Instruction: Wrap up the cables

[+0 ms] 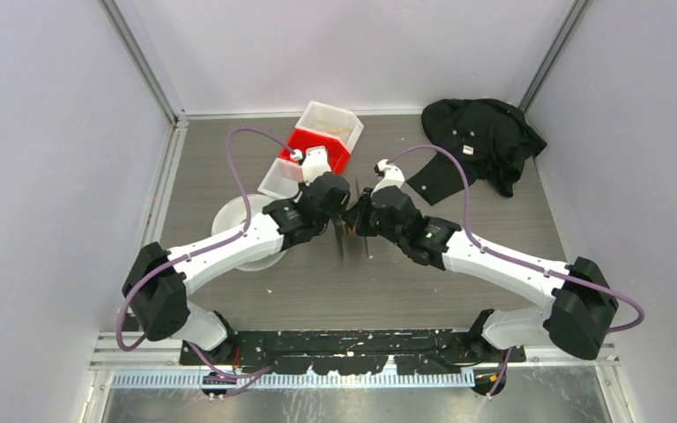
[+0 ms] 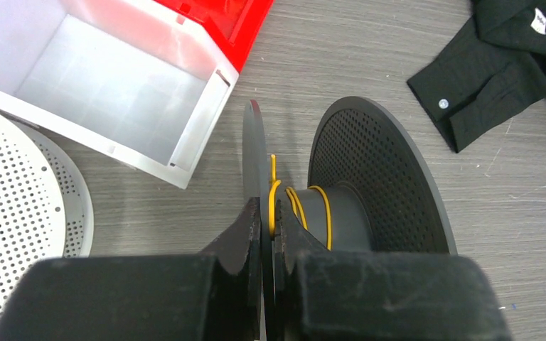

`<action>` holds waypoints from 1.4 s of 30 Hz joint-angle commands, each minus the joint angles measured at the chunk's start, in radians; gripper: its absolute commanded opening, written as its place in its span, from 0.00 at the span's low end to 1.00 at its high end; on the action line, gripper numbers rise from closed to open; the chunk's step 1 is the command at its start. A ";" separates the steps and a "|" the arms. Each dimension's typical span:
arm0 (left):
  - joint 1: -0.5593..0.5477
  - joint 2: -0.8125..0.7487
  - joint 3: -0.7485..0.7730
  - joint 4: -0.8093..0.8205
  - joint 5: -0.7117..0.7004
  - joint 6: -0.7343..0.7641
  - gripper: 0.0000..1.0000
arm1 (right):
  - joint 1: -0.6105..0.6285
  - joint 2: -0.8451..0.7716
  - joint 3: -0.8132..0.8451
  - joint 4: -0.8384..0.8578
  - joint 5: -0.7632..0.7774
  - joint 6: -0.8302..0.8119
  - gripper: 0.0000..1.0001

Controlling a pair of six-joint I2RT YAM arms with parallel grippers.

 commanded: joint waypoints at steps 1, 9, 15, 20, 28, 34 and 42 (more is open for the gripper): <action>-0.042 -0.071 0.038 -0.010 0.020 -0.049 0.01 | -0.055 0.068 0.011 -0.075 0.281 0.048 0.01; -0.072 0.104 0.332 -0.409 -0.099 -0.291 0.01 | -0.054 0.053 0.025 -0.105 0.307 0.043 0.00; -0.074 0.181 0.482 -0.564 -0.159 -0.387 0.00 | -0.054 -0.023 -0.041 -0.048 0.303 -0.011 0.01; -0.074 0.237 0.597 -0.645 -0.151 -0.406 0.01 | -0.054 -0.053 -0.080 -0.009 0.342 -0.027 0.01; -0.073 0.220 0.543 -0.607 -0.095 -0.404 0.00 | -0.054 -0.104 -0.182 0.179 0.474 -0.050 0.01; -0.073 0.169 0.424 -0.477 -0.043 -0.397 0.00 | -0.055 -0.054 -0.085 0.022 0.572 0.115 0.01; -0.073 0.144 0.365 -0.427 -0.031 -0.422 0.00 | -0.054 -0.005 -0.044 -0.025 0.542 0.184 0.04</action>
